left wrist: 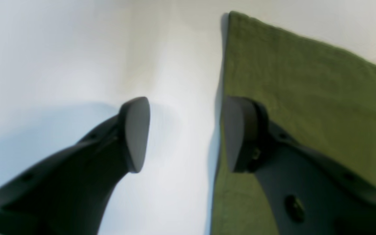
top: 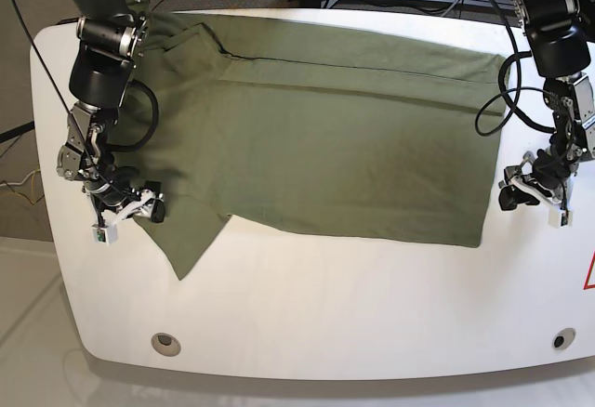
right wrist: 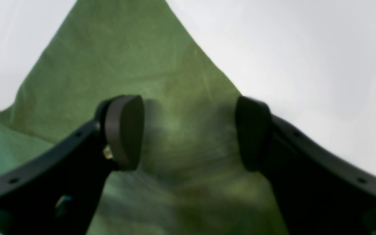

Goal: Fold the T-shirt properly
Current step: 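Position both grippers at the hem edge and close on it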

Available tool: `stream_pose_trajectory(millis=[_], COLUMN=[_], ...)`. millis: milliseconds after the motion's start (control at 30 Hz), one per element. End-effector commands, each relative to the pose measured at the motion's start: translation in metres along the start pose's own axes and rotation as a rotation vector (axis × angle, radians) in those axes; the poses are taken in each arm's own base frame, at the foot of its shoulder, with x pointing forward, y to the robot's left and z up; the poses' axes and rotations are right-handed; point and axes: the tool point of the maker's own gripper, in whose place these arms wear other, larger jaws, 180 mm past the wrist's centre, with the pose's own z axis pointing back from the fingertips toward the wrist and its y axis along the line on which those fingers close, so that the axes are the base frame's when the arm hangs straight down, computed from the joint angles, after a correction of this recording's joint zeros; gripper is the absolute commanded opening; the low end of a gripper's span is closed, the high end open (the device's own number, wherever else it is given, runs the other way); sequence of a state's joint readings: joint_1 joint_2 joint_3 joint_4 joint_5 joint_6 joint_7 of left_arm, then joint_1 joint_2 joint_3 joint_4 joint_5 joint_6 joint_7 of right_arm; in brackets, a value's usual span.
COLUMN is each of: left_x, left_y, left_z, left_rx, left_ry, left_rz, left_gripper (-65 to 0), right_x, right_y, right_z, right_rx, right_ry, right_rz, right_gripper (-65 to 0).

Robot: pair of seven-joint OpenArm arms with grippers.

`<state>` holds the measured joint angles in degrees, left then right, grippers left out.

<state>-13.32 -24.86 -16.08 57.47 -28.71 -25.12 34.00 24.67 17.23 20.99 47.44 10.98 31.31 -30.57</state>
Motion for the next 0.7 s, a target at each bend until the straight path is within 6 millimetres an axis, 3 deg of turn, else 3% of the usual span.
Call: stream_pose_trajectory(millis=[0, 667], left_x=[0.029, 0.016], left_y=[0.002, 0.006], left_z=[0.005, -0.010], left_rx=[-0.003, -0.005], left_ry=[-0.078, -0.037], left_rz=[-0.011, 0.043], left_gripper=[-30.6, -30.5], right_x=[0.019, 0.016], right_y=[0.002, 0.007], right_z=[0.001, 0.000], right_rx=[0.007, 0.017], right_ry=[-0.045, -0.044], right_rz=[0.007, 0.004], right_gripper=[-22.6, -23.2])
